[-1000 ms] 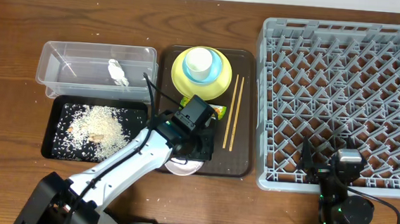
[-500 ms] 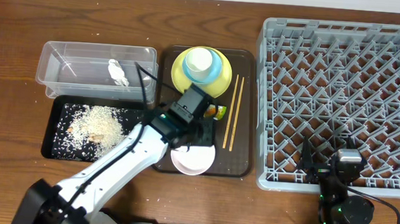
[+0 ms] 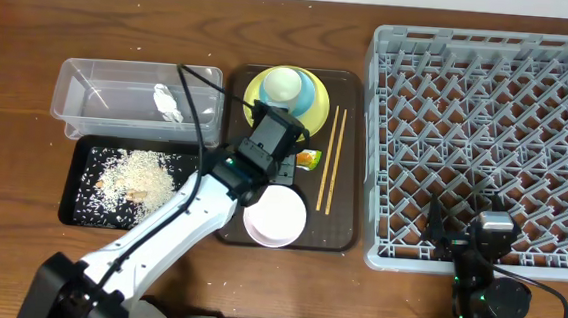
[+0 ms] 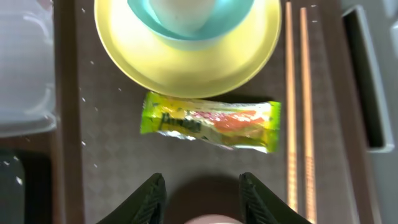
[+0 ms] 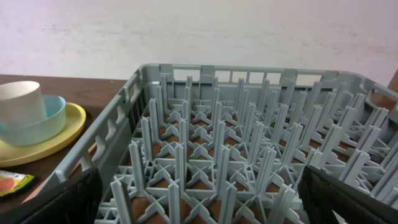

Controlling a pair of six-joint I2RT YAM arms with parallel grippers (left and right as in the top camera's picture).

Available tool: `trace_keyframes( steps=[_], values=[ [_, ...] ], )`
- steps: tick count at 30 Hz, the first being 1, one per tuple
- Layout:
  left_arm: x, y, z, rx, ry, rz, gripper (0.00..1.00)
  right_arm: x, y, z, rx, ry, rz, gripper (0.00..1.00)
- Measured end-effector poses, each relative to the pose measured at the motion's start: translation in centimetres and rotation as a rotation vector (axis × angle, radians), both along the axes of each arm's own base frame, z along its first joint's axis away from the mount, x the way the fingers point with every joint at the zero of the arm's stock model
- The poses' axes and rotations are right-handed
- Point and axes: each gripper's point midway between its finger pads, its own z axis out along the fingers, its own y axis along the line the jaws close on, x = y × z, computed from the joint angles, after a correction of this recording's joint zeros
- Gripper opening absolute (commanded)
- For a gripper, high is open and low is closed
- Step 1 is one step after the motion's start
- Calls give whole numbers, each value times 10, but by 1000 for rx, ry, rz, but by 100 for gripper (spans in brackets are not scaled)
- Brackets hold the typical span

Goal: Sort waste into correct bins and load items into the dishwasher rack
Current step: 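Move the left gripper to the green Apollo Pandan snack wrapper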

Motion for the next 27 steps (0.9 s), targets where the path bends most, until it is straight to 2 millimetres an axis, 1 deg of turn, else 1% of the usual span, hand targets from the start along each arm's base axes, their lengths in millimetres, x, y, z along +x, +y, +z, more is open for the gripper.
trace_keyframes(
  steps=[4,7,12,15,17,23,27],
  values=[
    [8,5,-12,63,-9,10,42,0,0,0,0,0,0,99],
    [10,9,-27,110,11,12,43,0,0,0,0,0,0,99],
    [15,15,-48,163,38,22,51,0,0,0,0,0,0,99],
    [21,20,-55,171,41,43,56,0,0,0,0,0,0,99],
    [25,24,-59,174,41,56,56,0,0,0,0,0,0,99],
    [32,33,-65,173,42,89,56,0,0,0,0,0,0,99],
    [36,30,-69,146,48,91,57,0,0,0,0,0,0,99]
  ],
)
